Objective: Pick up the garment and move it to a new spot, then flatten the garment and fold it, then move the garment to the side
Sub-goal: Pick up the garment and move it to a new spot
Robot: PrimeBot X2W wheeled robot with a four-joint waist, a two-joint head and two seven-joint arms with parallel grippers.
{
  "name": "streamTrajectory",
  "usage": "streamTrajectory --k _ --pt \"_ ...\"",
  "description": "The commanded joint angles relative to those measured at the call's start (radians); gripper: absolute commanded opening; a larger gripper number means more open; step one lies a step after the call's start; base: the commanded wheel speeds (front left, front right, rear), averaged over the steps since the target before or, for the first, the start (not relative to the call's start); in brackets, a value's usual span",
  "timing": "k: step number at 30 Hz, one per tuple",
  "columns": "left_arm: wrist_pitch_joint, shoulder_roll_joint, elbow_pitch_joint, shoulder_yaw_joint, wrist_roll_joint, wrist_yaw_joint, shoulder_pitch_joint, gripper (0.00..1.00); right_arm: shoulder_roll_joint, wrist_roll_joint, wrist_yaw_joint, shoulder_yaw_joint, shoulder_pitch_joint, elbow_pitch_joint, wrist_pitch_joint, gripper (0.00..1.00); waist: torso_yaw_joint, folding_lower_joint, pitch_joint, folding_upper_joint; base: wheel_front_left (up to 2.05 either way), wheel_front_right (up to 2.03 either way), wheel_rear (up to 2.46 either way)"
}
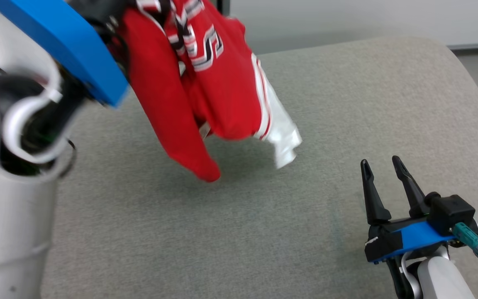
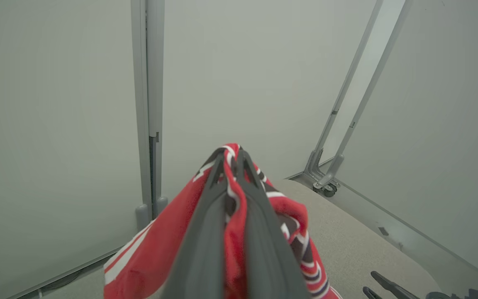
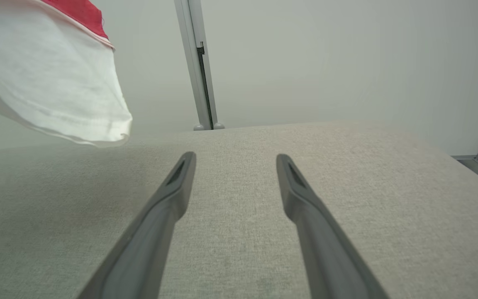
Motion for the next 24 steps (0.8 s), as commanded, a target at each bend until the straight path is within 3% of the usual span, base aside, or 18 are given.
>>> streamTrajectory --k 1,7,12,13,15,24 --pt "-0.017 -0.003 0.008 -0.006 0.006 -0.006 0.026 0.00 -0.003 0.005 0.001 0.004 -0.013 0.000 -0.003 1.00 -0.009 -0.0001 0.004 0.0000 0.00 0.00 0.00" --pt "-0.162 -0.036 0.149 -0.087 0.055 -0.045 0.195 0.00 -0.003 0.023 0.001 0.007 -0.034 0.015 -0.015 1.00 -0.049 -0.0001 0.034 0.0000 0.00 0.00 0.00" --pt "-0.298 -0.032 0.324 -0.149 0.163 -0.043 0.292 0.00 -0.004 0.023 0.001 -0.004 -0.037 0.023 -0.018 1.00 -0.043 -0.0001 0.037 0.0000 0.00 0.00 0.00" --pt "-0.317 -0.033 0.359 -0.162 0.184 -0.041 0.302 0.46 -0.003 0.018 0.001 -0.005 -0.037 0.023 -0.019 1.00 -0.037 -0.0001 0.036 0.0000 0.00 0.00 0.00" --pt "-0.355 -0.054 0.412 -0.181 0.202 -0.037 0.323 1.00 -0.004 0.003 0.001 -0.014 -0.034 0.025 -0.020 1.00 -0.025 -0.0001 0.026 0.0000 0.00 0.00 0.00" --pt "-0.568 -0.107 0.441 -0.151 0.191 -0.015 0.421 1.00 -0.004 -0.021 0.001 -0.036 0.001 0.012 0.004 1.00 0.039 -0.0001 -0.039 0.0000 0.00 0.00 0.00"
